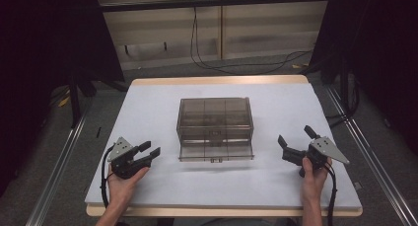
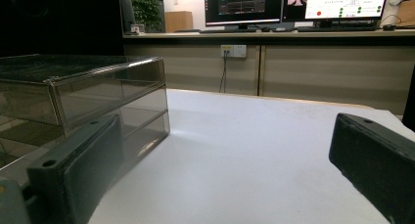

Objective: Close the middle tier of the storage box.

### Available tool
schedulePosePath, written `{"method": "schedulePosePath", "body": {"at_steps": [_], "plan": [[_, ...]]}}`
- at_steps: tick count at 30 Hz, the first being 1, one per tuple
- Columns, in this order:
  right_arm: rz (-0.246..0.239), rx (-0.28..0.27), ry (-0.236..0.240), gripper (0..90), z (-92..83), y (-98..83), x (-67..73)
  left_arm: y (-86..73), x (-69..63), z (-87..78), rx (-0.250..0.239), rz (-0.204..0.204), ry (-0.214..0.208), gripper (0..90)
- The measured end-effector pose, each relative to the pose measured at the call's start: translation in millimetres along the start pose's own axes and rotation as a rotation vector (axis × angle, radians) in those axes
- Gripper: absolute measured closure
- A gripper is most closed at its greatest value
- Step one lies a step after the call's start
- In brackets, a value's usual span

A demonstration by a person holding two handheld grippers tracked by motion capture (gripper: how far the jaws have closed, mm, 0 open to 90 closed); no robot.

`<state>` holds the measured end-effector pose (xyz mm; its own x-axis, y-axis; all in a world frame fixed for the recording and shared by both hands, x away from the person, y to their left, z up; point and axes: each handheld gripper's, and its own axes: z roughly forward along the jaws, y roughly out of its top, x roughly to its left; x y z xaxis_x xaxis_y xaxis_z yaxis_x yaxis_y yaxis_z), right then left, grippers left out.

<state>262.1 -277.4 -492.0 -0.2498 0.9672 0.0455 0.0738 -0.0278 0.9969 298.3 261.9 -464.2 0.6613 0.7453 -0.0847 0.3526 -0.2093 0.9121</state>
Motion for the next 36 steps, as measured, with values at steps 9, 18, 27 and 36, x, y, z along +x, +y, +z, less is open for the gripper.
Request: {"method": "schedulePosePath", "body": {"at_steps": [9,18,27,36], "plan": [[0.000,-0.003,-0.002,0.0,0.0,0.0,0.0,3.8,-2.8,-7.9,0.055,-0.027,-0.089,70.1],[0.000,0.000,0.000,0.0,0.0,0.0,0.0,7.9,-17.6,-10.9,0.080,0.032,-0.154,90.0],[0.000,-0.003,-0.003,0.0,0.0,-0.1,0.1,8.9,-28.3,-11.2,0.098,0.090,-0.213,90.0],[-0.001,-0.003,-0.002,0.0,0.0,-0.1,0.3,10.3,-36.0,-10.4,0.090,0.092,-0.241,90.0]]}}
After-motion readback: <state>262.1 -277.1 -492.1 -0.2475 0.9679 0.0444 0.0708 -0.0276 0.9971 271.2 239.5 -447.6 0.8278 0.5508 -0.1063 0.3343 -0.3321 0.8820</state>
